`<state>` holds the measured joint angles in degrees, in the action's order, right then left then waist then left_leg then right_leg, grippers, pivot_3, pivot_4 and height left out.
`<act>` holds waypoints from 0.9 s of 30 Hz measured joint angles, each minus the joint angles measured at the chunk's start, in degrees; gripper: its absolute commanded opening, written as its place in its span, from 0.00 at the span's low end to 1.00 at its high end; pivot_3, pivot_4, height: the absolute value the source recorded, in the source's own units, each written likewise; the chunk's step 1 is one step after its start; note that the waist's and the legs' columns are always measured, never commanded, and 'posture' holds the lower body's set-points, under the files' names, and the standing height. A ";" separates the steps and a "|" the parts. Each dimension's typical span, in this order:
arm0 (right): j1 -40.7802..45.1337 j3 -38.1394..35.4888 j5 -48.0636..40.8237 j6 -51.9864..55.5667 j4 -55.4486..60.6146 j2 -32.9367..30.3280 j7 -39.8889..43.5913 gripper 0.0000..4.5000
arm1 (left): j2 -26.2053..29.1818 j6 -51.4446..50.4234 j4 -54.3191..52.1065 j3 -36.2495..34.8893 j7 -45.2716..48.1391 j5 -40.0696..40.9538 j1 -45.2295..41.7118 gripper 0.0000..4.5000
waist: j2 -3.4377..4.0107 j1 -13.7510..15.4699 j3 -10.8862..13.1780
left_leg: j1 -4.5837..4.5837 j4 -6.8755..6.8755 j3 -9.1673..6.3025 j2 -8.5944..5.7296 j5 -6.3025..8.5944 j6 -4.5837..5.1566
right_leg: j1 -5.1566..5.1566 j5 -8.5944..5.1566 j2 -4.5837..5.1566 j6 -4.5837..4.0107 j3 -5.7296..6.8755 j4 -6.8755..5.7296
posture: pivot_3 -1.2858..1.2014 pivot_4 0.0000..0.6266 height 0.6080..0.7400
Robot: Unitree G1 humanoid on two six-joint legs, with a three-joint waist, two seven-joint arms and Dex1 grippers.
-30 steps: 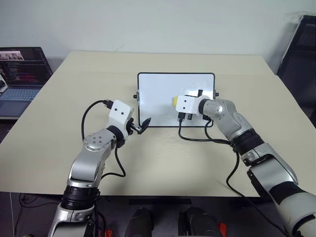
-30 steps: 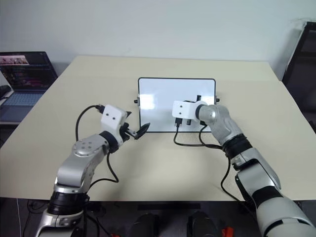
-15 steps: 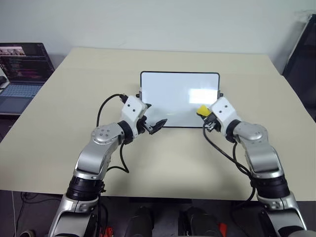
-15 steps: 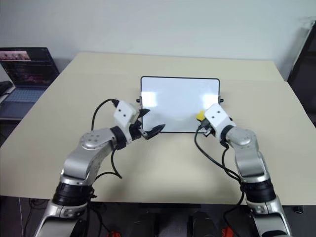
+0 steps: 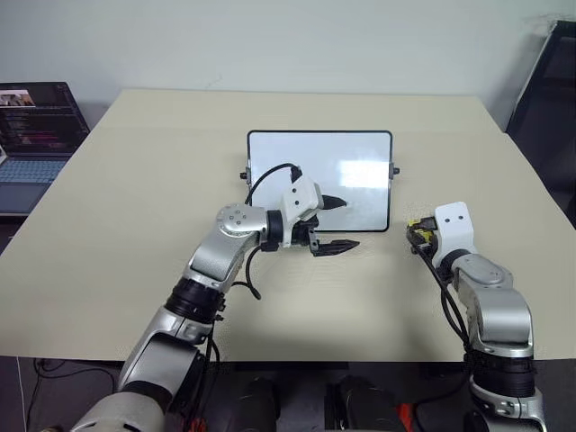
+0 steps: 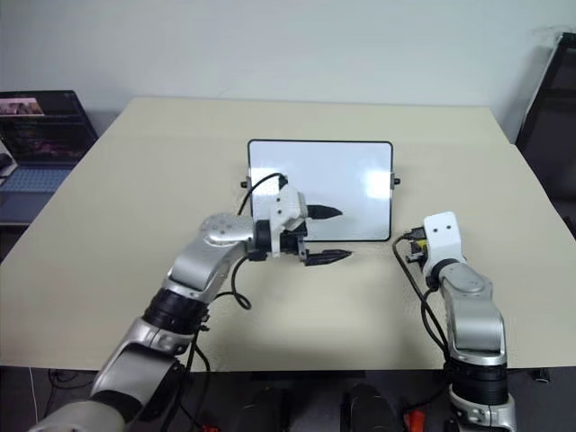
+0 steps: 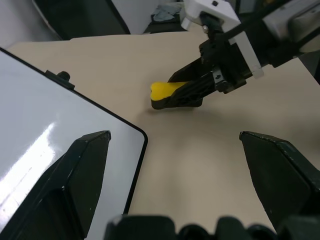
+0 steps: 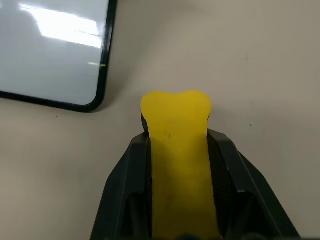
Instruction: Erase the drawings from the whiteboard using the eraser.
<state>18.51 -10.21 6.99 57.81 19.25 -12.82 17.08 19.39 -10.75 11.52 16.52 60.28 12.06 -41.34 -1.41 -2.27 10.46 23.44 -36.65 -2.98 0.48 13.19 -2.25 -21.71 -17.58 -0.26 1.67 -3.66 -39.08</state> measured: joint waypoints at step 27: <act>0.99 -6.66 -10.80 2.28 -0.47 1.88 -8.08 1.00 | -3.33 6.92 4.60 2.82 7.21 -2.44 -1.38 1.00 | 0.04 0.28 -0.02 | 0.36 -0.12 0.00 0.03 0.00 0.02 | -0.36 0.00 -0.06 0.00 -0.03 -0.19 | 0.52 0.24 1.00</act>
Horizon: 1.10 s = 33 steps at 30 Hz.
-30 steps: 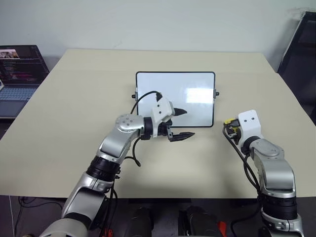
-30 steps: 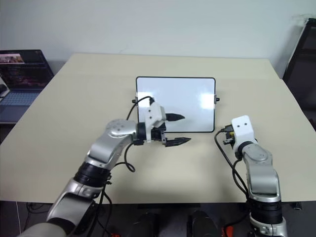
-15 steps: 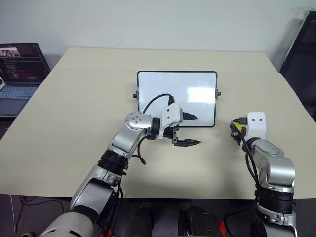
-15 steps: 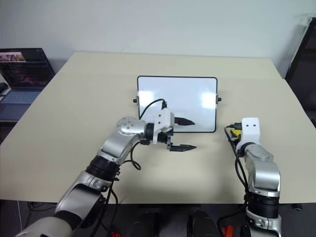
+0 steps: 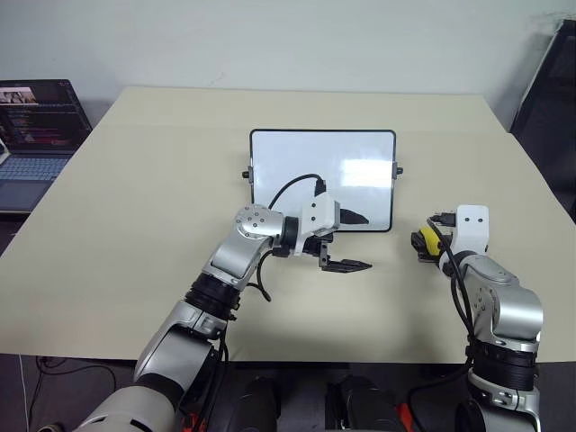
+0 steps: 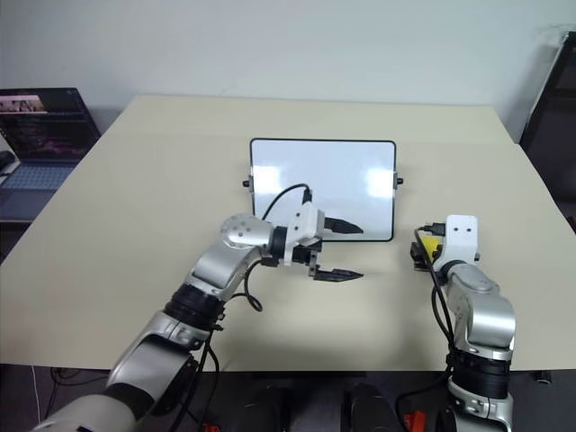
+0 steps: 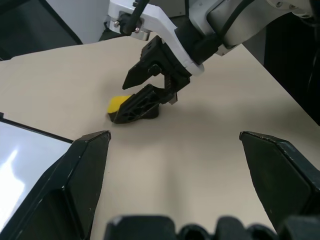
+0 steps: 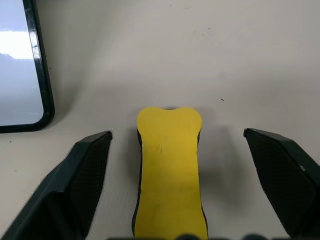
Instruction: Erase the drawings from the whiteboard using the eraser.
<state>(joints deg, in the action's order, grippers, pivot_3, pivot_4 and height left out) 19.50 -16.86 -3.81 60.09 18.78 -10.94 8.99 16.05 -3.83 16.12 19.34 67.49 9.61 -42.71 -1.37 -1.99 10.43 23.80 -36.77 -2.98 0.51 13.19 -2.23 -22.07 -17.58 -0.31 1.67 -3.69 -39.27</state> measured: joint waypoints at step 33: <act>-33.95 8.19 -3.00 -50.68 8.12 4.75 -1.16 1.00 | -9.57 -15.96 -38.22 -27.45 -62.83 -7.28 43.40 1.00 | -0.16 0.36 -0.19 | -0.83 0.12 0.10 0.07 -0.08 0.10 | 0.84 -0.01 0.30 0.39 -0.30 0.21 | 0.52 0.24 1.00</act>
<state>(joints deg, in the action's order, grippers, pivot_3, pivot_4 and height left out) -14.45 -8.68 -6.81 9.41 26.91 -6.19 7.83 6.48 -19.79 -22.09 -8.12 4.65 2.34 0.68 -1.53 -1.63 10.25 22.97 -36.65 -2.88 0.58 13.11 -2.12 -21.23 -17.59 -0.01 2.06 -3.99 -39.06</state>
